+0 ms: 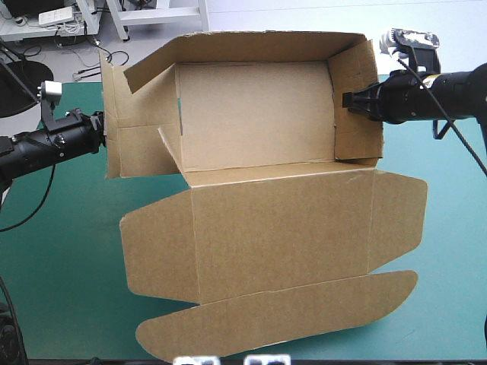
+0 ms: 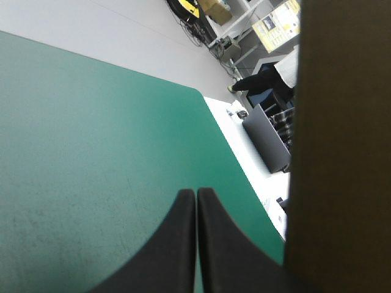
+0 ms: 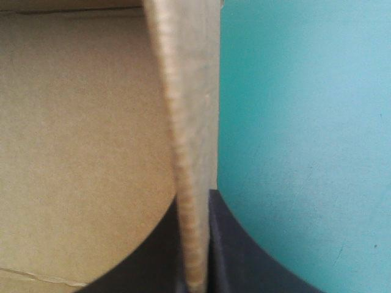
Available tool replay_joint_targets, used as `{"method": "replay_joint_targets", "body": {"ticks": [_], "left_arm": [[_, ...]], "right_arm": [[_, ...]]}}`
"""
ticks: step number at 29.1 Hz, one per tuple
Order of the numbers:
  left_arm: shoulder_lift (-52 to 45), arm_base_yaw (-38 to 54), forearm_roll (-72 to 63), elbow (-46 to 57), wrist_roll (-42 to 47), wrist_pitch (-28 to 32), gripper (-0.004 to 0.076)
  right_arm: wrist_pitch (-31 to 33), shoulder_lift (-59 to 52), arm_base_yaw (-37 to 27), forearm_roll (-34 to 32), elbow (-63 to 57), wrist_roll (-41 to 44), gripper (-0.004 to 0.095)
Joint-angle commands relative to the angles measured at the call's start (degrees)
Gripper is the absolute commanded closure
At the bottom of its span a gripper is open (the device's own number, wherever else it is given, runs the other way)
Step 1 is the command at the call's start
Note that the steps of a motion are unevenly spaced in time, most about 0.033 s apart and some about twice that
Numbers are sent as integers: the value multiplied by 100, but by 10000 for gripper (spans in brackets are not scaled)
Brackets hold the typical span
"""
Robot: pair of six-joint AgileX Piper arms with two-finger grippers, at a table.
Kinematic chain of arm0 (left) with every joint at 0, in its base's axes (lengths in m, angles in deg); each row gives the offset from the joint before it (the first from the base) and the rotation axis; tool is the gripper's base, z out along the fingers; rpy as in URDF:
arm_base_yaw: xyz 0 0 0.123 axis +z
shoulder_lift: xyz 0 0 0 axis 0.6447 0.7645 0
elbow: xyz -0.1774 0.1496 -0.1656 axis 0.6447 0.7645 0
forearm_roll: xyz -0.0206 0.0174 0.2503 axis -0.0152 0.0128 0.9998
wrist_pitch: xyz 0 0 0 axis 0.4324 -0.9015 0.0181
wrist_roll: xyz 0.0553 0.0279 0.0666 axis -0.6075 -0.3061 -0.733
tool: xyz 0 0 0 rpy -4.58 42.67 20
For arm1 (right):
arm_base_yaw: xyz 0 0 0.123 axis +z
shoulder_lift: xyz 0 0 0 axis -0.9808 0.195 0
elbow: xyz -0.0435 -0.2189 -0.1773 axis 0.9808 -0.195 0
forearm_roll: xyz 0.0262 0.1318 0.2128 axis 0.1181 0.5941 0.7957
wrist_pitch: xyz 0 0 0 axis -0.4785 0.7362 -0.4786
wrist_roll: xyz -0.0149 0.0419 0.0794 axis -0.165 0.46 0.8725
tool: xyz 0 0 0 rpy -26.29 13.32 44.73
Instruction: Fold the box
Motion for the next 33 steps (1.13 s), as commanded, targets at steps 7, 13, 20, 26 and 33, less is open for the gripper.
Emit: {"method": "replay_joint_targets", "body": {"ticks": [7, 13, 20, 26, 33], "left_arm": [[-611, -184, -502, -185, 94, -487, 724], [-655, -374, -368, -185, 109, -474, 724], [-655, -578, -368, -185, 126, -474, 734], [-655, -767, -368, -185, 99, -474, 733], [-655, -899, -261, -185, 99, -474, 613]], "right_arm": [[-912, 449, 436, 290, 163, -232, 926], [-1339, 680, 680, 265, 163, -221, 926], [-1558, 716, 692, 300, 163, -221, 926], [-1755, 716, 692, 262, 163, -221, 926], [-1860, 741, 692, 4, 163, -206, 924]]}}
